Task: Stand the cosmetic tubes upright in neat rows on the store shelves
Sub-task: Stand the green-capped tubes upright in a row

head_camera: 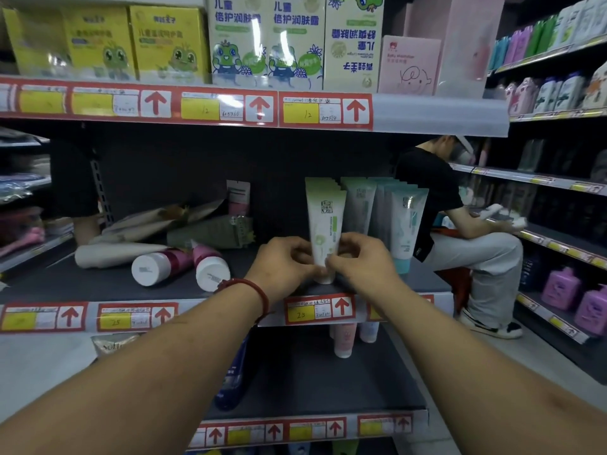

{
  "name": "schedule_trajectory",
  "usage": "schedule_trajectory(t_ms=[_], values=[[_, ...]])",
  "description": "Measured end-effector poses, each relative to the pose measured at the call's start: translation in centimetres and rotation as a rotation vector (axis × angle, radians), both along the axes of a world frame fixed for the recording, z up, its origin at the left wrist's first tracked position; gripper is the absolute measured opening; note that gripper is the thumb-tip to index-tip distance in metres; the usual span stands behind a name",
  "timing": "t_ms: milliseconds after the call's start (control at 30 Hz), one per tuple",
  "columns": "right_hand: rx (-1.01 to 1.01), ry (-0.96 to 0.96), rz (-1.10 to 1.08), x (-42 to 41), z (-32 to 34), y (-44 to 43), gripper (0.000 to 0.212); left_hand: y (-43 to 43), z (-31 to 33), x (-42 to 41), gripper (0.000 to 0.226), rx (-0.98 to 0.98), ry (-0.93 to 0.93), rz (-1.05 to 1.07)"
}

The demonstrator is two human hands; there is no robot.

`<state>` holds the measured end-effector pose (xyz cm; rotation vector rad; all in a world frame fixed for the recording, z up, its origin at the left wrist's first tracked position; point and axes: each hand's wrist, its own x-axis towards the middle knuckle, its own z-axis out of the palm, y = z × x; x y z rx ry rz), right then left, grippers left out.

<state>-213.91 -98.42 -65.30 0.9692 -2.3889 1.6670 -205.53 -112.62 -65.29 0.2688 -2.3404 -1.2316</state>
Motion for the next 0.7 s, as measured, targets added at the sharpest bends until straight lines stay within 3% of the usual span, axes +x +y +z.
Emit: schedule_trajectory(t_ms=[167, 467, 600, 700], values=[[0.027, -0.004, -0.032, -0.6, -1.0, 0.2, 0.025, -0.3, -1.1, -0.6, 0.034, 0.072, 0.012, 0.035], [0.105, 0.001, -0.058, -1.3, -1.2, 0.2, 0.027, -0.7, -1.4, -1.0, 0.037, 0.017, -0.025, 0.033], [0.143, 0.107, -0.13, -0.3, -0.1, 0.8, 0.029, -1.1, 0.0, -0.7, 0.042, -0.107, -0.111, 0.077], [0.186, 0.223, -0.185, 1.3, 0.9, 1.9, 0.032, -1.6, 1.9, 0.9, 0.042, -0.324, -0.105, 0.155]])
